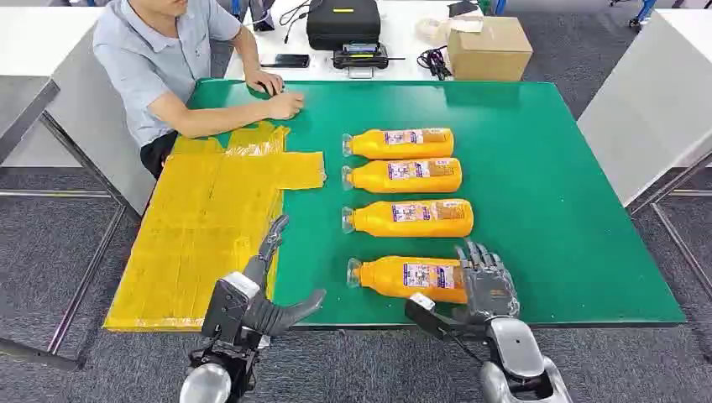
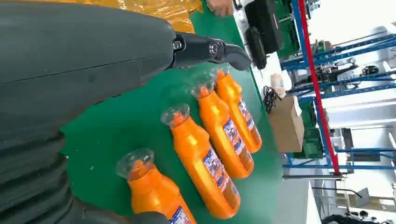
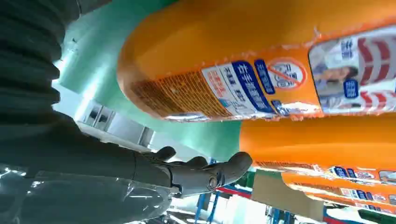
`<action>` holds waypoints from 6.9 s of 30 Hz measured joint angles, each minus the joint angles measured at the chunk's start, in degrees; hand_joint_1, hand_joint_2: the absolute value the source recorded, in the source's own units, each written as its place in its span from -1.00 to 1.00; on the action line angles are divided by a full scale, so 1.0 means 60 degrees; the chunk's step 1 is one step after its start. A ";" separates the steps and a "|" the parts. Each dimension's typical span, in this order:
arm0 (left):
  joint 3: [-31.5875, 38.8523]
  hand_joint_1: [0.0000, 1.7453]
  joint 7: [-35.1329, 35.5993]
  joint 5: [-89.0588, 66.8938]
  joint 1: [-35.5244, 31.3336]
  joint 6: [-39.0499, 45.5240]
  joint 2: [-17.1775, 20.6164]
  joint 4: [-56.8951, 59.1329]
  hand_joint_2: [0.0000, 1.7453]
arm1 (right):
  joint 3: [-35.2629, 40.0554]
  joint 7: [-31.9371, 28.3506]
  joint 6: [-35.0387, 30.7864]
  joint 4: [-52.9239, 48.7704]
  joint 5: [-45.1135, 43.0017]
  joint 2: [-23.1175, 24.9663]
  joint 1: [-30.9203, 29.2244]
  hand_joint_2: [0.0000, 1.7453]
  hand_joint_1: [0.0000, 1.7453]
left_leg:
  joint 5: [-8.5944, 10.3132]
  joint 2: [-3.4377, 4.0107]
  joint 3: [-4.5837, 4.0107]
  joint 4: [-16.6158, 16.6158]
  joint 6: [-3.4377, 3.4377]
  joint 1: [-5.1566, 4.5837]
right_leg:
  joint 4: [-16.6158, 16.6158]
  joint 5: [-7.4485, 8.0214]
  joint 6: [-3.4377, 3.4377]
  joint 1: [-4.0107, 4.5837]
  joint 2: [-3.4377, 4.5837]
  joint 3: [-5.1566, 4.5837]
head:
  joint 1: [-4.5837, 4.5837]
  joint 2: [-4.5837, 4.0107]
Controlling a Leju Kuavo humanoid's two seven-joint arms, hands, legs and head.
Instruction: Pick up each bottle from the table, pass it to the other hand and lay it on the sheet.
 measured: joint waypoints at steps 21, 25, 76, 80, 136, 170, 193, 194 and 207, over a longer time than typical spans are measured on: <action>-0.0157 -1.00 -0.0255 0.0270 -0.0177 -0.0186 0.0004 0.0375 1.00 | -0.0058 -0.0561 0.0033 0.1684 -0.1264 -0.0066 -0.0784 1.00 0.86 | -0.0002 0.0034 0.0028 0.0001 0.0000 0.0000 | -0.0003 0.0002 -0.0002 0.0001 0.0005 0.0008 | 0.0000 0.0000; -0.0168 -1.00 -0.0190 0.0197 -0.0227 -0.0201 0.0004 0.0510 1.00 | -0.0018 -0.0550 0.0367 0.1920 -0.1515 -0.0273 -0.0868 1.00 1.00 | -0.0003 0.0036 0.0053 0.0001 0.0000 0.0000 | -0.0006 0.0004 -0.0003 0.0001 0.0005 0.0027 | -0.0004 0.0000; -0.0142 -1.00 -0.1508 0.5868 -0.0279 -0.1201 0.0004 0.0976 1.00 | 0.0062 -0.3949 0.1978 0.0284 -1.0332 0.0163 -0.0468 1.00 1.00 | -0.0034 0.0001 0.0075 0.0000 0.0016 0.0004 | -0.0019 -0.0019 0.0028 0.0002 0.0003 0.0086 | -0.0004 0.0000; -0.0149 -1.00 -0.1282 0.6306 -0.0348 -0.1680 0.0004 0.1250 1.00 | 0.0314 -0.4065 0.2026 0.0405 -1.0327 0.0474 -0.0752 1.00 1.00 | -0.0033 0.0002 0.0070 0.0000 0.0016 0.0004 | -0.0019 -0.0020 0.0028 0.0002 0.0004 0.0079 | -0.0004 0.0000; -0.0568 -0.64 -0.1800 0.7013 -0.1759 -0.2568 0.0029 0.3559 1.00 | 0.3592 -0.5530 0.1767 0.3392 -1.0021 0.0583 -0.2690 1.00 1.00 | -0.0030 -0.0002 0.0057 0.0002 0.0015 0.0004 | -0.0016 -0.0020 0.0028 0.0002 0.0004 0.0064 | 0.0000 0.0000; -0.0018 1.00 -0.2171 0.3723 -0.1140 -0.0572 0.0015 0.1137 1.00 | 0.1052 -0.4554 0.0284 0.3527 -0.9315 0.1625 -0.1646 1.00 -1.00 | -0.0030 -0.0005 0.0049 0.0002 0.0015 0.0005 | -0.0015 -0.0019 0.0028 0.0002 0.0002 0.0062 | 0.0000 0.0000; -0.0401 1.00 0.4561 -1.1606 -0.3818 0.3883 0.1967 0.4248 1.00 | 0.0226 -0.5041 0.0554 0.4029 -0.9267 0.2226 -0.2292 1.00 -1.00 | 0.0005 -0.0004 0.0045 0.0001 -0.0004 0.0013 | 0.0000 0.0002 0.0004 0.0005 0.0001 0.0053 | 0.0004 0.0000; -0.0496 1.00 0.4619 -1.1610 -0.3890 0.3858 0.2088 0.4398 1.00 | 0.0222 -0.5060 0.0543 0.4051 -0.9286 0.2226 -0.2286 1.00 -1.00 | 0.0005 -0.0003 0.0043 0.0001 -0.0003 0.0012 | 0.0000 0.0002 0.0004 0.0004 0.0002 0.0051 | 0.0004 0.0000; 0.0586 0.86 0.1757 -1.1071 -0.4345 0.3501 0.2124 0.6262 1.00 | 0.0182 -0.5177 0.0448 0.4233 -0.9384 0.2222 -0.2098 1.00 -1.00 | 0.0005 0.0001 0.0017 0.0002 -0.0003 0.0010 | -0.0002 0.0002 0.0004 0.0004 0.0003 0.0018 | 0.0004 0.0000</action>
